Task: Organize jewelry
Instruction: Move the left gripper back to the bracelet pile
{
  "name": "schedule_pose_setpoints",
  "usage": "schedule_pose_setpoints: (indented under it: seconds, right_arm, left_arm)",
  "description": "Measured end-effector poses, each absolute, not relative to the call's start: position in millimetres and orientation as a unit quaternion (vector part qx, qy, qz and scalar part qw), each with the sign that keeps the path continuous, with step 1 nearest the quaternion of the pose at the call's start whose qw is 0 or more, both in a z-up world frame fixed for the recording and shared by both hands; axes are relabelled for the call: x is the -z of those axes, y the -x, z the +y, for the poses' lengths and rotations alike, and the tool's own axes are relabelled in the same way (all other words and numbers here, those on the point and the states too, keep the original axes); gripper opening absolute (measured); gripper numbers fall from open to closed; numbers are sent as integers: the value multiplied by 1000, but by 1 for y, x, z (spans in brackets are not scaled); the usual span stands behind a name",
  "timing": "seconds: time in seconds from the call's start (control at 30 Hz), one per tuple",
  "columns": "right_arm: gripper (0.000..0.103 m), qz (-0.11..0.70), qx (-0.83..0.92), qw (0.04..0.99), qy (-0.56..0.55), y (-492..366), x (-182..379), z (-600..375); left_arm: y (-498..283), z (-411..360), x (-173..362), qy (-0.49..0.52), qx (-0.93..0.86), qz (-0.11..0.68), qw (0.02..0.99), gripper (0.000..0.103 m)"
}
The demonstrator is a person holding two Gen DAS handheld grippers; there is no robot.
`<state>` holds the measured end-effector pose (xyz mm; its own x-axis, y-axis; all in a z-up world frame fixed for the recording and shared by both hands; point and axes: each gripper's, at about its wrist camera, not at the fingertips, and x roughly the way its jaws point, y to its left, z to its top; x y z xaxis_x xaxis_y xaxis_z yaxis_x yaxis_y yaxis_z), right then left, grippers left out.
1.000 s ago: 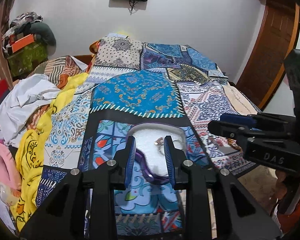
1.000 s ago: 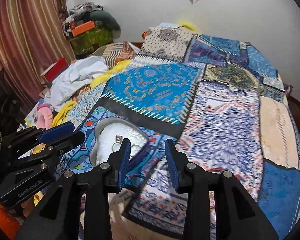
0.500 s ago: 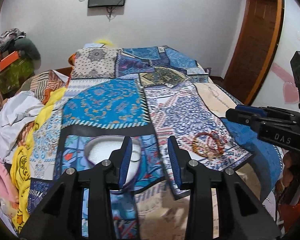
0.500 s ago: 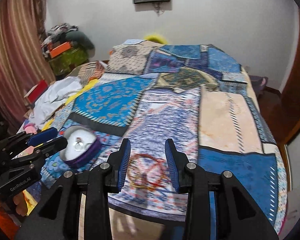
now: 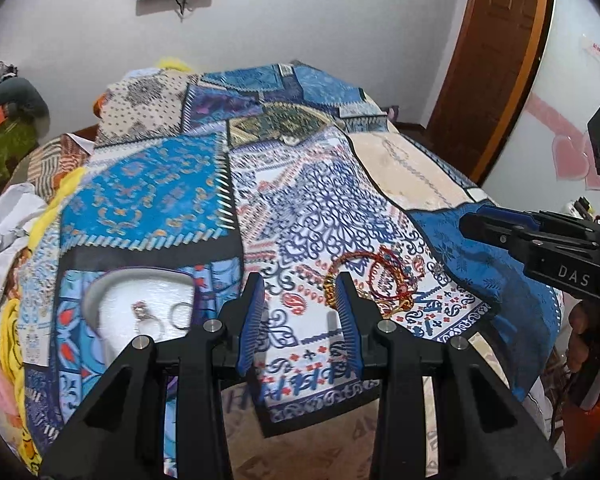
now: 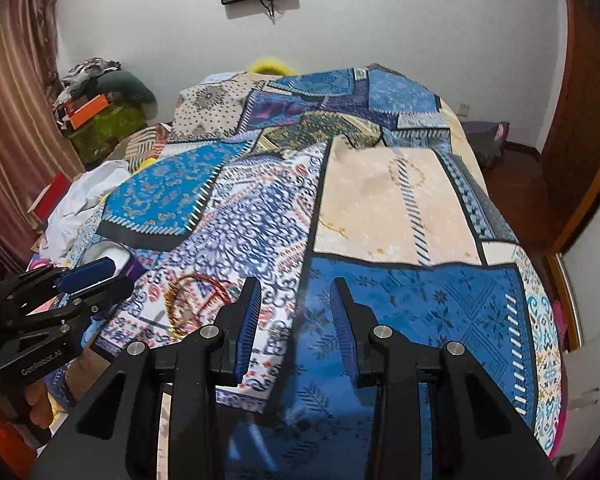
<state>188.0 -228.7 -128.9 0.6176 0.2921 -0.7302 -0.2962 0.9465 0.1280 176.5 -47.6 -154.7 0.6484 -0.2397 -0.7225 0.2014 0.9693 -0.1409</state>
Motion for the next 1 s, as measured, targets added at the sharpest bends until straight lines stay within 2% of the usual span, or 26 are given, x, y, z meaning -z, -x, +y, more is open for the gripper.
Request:
schedule_pose_setpoints:
  seconds: [0.23,0.57,1.0]
  right_arm:
    - [32,428,-167,888,-5,-192,147,-237]
    - [32,441,-196,876,15,-194,156,-220]
    - [32,448,-213,867,46,-200,165,-197]
  left_arm:
    - [-189,-53,174,55,136,431,890,36]
    - [-193,-54,182,64,138,431,890,16]
    - [-191,-54,184,54,142,425,892,15]
